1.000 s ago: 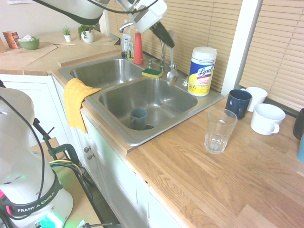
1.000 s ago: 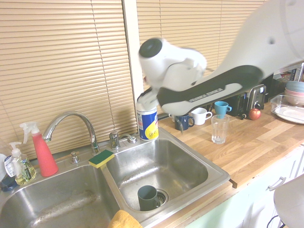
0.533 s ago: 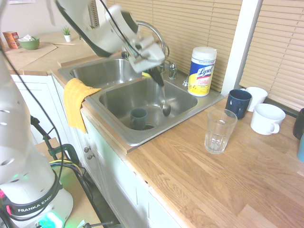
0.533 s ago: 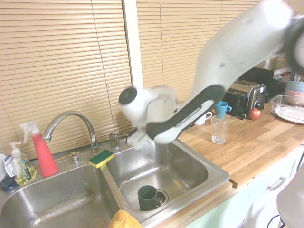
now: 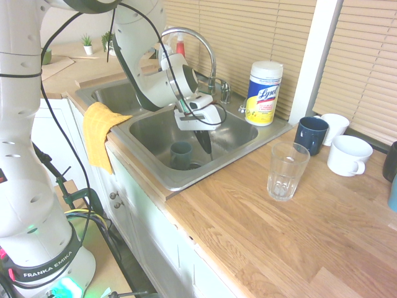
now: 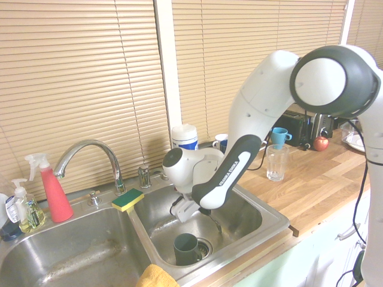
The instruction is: Put the spoon into the sink
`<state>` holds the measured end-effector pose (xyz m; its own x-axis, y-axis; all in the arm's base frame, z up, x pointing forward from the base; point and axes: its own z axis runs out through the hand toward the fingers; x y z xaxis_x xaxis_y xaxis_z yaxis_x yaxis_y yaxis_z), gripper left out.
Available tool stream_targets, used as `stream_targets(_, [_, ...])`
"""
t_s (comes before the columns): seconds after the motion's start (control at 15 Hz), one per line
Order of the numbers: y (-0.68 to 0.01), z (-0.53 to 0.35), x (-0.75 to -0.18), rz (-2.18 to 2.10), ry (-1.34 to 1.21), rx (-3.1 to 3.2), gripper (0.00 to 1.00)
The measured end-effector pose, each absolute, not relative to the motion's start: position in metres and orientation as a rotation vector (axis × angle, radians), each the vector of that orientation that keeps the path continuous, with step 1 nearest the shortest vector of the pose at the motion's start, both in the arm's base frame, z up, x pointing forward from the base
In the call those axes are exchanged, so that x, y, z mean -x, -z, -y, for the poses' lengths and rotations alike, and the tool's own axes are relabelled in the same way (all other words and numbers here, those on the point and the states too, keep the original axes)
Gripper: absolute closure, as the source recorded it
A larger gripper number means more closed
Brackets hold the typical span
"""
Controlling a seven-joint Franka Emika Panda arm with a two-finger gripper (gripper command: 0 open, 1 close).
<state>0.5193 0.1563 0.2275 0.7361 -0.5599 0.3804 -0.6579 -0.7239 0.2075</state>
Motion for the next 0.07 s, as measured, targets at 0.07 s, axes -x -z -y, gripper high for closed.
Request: stream_targets(0.07, [-0.2298,-0.1574,-0.5191,0.945,-0.414,-2.614,0.00])
